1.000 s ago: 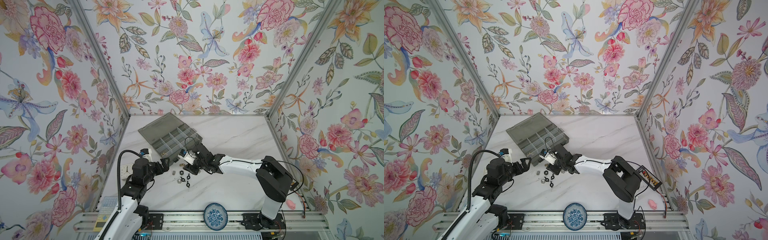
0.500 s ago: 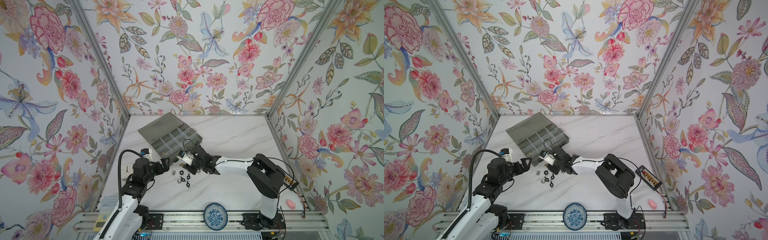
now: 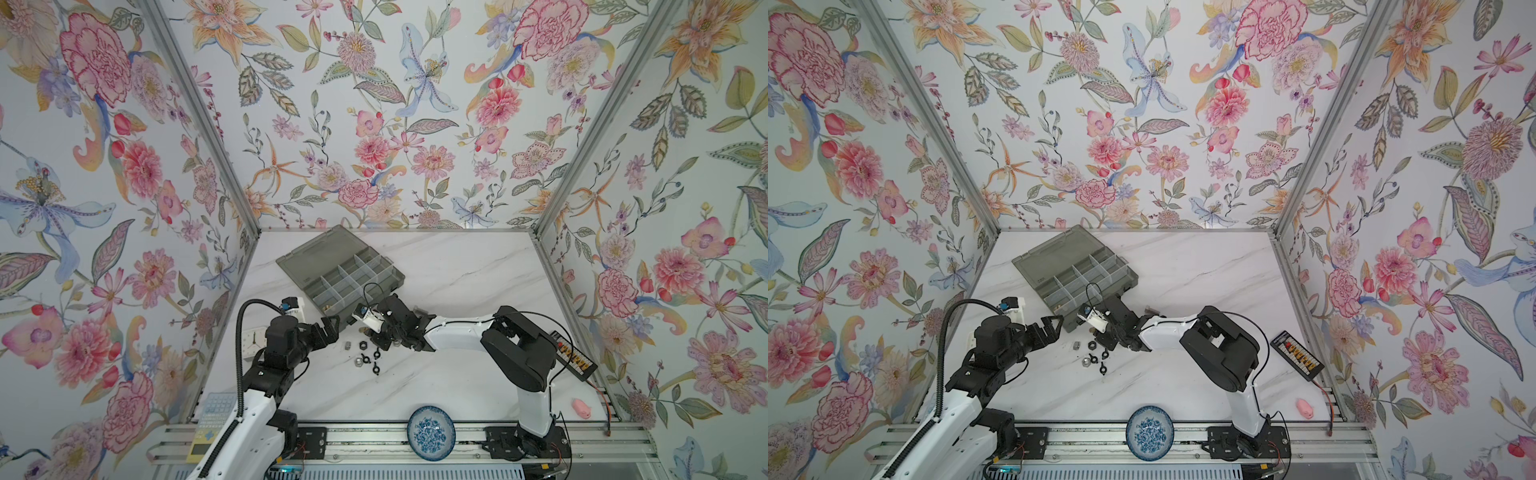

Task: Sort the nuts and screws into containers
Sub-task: 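Move the right gripper back to the pile and grasp another brass wing nut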

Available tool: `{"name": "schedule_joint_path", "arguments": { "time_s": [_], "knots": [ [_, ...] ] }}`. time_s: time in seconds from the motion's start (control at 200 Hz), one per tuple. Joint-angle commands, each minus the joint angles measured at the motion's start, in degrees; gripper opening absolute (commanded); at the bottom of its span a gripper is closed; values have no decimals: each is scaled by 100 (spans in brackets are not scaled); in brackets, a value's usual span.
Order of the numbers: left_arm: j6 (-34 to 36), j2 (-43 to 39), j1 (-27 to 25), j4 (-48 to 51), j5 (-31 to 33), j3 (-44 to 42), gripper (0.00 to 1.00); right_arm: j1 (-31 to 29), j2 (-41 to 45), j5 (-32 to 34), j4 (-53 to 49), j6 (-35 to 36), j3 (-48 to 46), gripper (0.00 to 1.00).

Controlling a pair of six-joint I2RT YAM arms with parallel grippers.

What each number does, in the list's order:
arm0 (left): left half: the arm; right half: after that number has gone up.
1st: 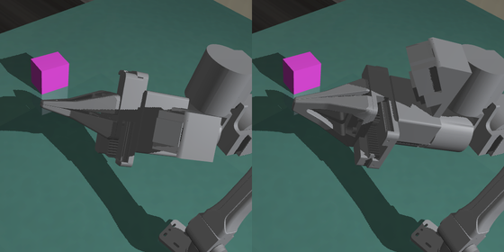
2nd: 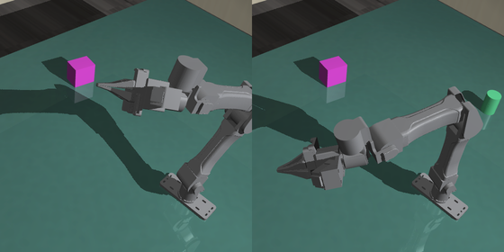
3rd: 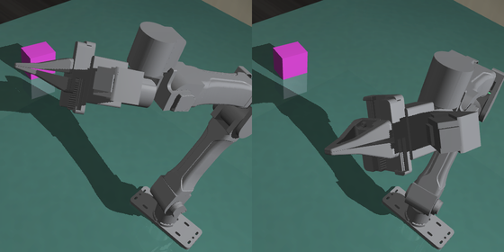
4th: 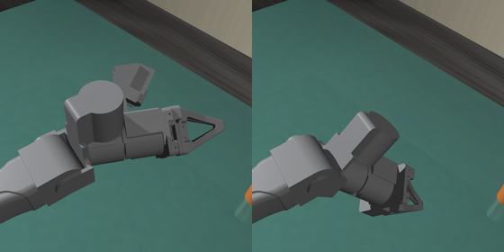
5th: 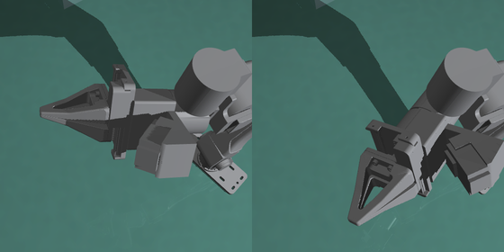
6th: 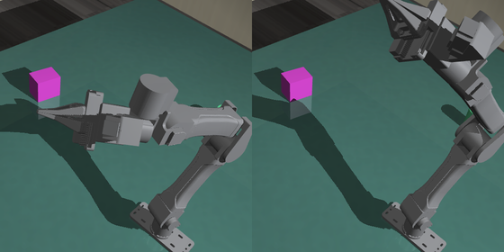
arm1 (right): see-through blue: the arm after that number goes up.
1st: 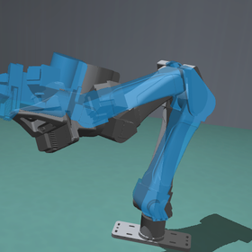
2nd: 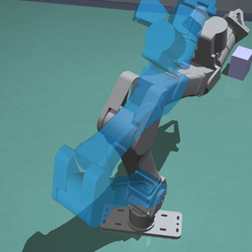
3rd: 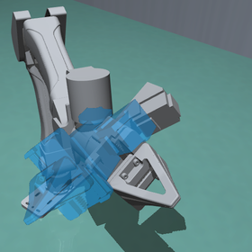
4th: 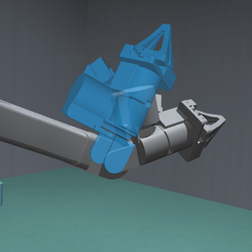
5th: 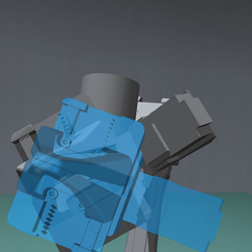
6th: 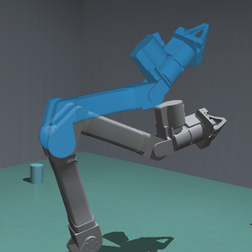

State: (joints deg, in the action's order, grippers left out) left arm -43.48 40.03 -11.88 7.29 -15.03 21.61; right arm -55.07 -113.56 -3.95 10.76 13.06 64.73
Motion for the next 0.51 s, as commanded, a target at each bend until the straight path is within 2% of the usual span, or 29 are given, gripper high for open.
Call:
{"name": "schedule_joint_path", "arguments": {
  "time_s": [0.0,0.5],
  "knots": [
    [68,-73,81,-87,-89,-34,99,-45,-209,97,66,-74,116,33],
    [89,-39,81,-61,-120,-8,99,-49,-472,139,165,-84,219,31]
  ]
}}
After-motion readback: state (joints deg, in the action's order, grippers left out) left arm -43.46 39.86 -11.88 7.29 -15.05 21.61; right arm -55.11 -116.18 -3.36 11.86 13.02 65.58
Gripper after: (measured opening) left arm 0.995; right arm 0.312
